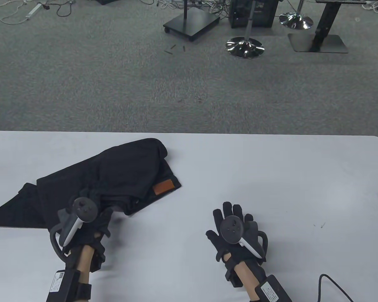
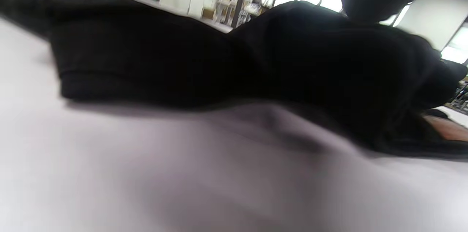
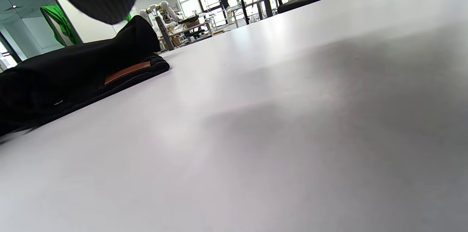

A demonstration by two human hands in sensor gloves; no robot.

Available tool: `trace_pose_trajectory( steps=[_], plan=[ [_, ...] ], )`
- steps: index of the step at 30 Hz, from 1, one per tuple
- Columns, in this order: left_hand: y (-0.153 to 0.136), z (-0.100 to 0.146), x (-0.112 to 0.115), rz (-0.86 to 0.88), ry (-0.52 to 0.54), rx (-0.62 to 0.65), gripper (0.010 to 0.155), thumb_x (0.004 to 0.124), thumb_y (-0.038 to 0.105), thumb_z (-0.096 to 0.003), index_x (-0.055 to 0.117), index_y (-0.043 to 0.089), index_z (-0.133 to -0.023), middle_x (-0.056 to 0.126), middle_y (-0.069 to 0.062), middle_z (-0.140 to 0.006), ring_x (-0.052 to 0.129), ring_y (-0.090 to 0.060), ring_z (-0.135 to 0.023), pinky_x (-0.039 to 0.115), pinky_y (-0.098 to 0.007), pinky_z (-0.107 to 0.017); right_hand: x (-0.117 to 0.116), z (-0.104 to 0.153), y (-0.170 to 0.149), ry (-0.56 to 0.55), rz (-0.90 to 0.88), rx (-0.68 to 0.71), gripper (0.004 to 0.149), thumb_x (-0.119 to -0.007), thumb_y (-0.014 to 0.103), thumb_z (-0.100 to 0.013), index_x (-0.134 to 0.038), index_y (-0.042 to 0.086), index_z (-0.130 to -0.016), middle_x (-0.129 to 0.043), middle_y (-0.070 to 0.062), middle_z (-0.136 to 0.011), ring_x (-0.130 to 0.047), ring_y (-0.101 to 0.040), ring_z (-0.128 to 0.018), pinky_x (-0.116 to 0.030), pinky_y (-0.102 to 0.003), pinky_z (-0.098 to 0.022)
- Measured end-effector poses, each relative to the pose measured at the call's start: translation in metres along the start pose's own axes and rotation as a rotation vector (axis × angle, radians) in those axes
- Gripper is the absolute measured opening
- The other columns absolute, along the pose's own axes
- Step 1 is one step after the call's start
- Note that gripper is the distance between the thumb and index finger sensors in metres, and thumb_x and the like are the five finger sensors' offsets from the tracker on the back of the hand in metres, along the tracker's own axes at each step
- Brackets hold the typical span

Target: Fold trousers

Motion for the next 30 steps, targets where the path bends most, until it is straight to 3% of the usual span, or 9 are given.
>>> trace_pose_trajectory(
  steps=[6,11,16,21,30],
  plan=[
    [-0.039,-0.017,0.015,-0.058,-0.146,-0.120,0.089,0.067,0.076,-0.0489,0.019,0.045,-0.117,0.008,0.018,-0.123,0.005,-0.022,-0.122,0.024,-0.062,-0.087,-0.001,-0.001,0.000,0.017,0.000,-0.007,0.068,-0.067,0.059,-0.050,-0.039,0.033,-0.107,-0.018,0.001,-0.117,-0.015,-0.033,-0.111,-0.020,-0.066,-0.075],
    [-0.035,-0.018,0.024,-0.143,-0.170,-0.122,0.086,0.069,0.076,-0.0477,0.030,0.043,-0.118,0.028,0.016,-0.125,0.029,-0.026,-0.124,0.030,-0.061,-0.087,-0.003,-0.001,0.000,0.032,0.005,-0.011,0.068,-0.067,0.059,-0.050,-0.039,0.033,-0.107,-0.019,0.001,-0.117,-0.016,-0.034,-0.111,-0.021,-0.066,-0.075],
    [-0.003,-0.007,0.028,-0.189,-0.182,-0.044,0.086,0.070,0.074,-0.0476,0.040,0.036,-0.118,0.040,0.010,-0.124,0.044,-0.033,-0.120,0.041,-0.061,-0.086,-0.006,-0.002,0.004,0.048,0.027,-0.001,0.068,-0.067,0.059,-0.050,-0.040,0.033,-0.107,-0.020,0.000,-0.117,-0.019,-0.035,-0.111,-0.022,-0.066,-0.075],
    [0.041,0.006,0.038,-0.214,-0.273,0.062,0.085,0.070,0.073,-0.0484,0.043,0.033,-0.118,0.045,0.004,-0.123,0.051,-0.036,-0.116,0.046,-0.060,-0.085,-0.012,-0.003,0.011,0.066,0.063,0.020,0.068,-0.066,0.060,-0.050,-0.040,0.032,-0.107,-0.022,0.000,-0.117,-0.021,-0.035,-0.111,-0.023,-0.066,-0.075],
    [0.150,0.044,0.072,-0.294,-0.385,0.267,0.085,0.070,0.072,-0.0493,0.047,0.029,-0.118,0.057,-0.005,-0.119,0.070,-0.036,-0.107,0.054,-0.059,-0.083,-0.017,-0.005,0.014,0.090,0.080,0.028,0.068,-0.066,0.060,-0.050,-0.041,0.032,-0.107,-0.023,-0.001,-0.117,-0.023,-0.035,-0.111,-0.024,-0.066,-0.075]
  ],
)
Point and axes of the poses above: the tracker on the back of each hand, its own y axis roughly to the thumb side, its own z axis roughly from the fingertips to the wrist, x = y × z, the point moved 2 cm from there along -z, roughly from the wrist to the fingertips
